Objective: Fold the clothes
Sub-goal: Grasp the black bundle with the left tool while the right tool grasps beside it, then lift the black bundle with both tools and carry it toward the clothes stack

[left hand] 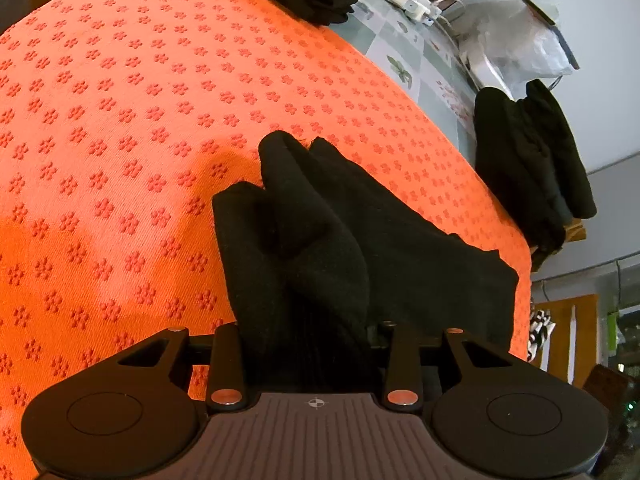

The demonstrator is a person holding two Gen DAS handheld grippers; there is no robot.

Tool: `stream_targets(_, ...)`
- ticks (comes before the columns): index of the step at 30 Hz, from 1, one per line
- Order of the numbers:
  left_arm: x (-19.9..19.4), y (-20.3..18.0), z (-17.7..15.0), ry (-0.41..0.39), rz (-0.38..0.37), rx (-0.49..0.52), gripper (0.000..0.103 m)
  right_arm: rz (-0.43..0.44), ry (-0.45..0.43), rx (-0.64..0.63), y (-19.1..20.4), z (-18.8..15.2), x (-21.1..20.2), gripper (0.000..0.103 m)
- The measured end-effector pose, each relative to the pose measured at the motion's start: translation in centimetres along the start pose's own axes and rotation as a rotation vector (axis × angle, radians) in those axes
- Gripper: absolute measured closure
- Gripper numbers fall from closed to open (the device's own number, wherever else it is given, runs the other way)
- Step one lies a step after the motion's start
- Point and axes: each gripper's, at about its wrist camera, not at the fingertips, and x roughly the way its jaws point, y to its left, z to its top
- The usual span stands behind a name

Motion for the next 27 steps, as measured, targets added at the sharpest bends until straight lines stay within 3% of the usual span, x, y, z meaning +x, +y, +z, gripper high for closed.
stream_targets(5, -0.1, 0.7, -0.3, -0.008, -0.046, -0.015, 0.063, 0.002, 0.013, -0.02, 0.5, 0.1, 1.3, 0.024)
stream_targets(8, -0.6, 0.6, -0.3, -0.017, -0.072, 0.017, 0.064, -0.002, 0.019, -0.005, 1.2, 0.4, 1.2, 0.051)
stream_targets(9, -1.2, 0.4, 0.3, -0.023, -0.083, 0.039, 0.065, -0.002, 0.021, 0.003, 1.5, 0.6, 1.2, 0.065)
stream_targets(12, -3.1, -0.1, 1.8, -0.041, -0.116, 0.105, 0.066, -0.028, 0.021, -0.021, 3.1, 1.0, 0.6, 0.076)
stream_targets(15, -5.0, -0.5, 3.4, -0.058, -0.15, 0.17, 0.066, -0.06, 0.005, -0.067, 5.7, 1.6, -0.3, 0.077)
stream_targets(20, -8.1, -1.2, 6.1, -0.087, -0.205, 0.279, 0.066, -0.084, -0.083, -0.038, 10.2, 4.4, -2.1, 0.077)
stream_targets(27, -12.9, -0.1, 15.9, -0.099, -0.262, 0.34, 0.066, -0.097, -0.161, -0.021, 16.5, 11.3, -0.5, 0.077)
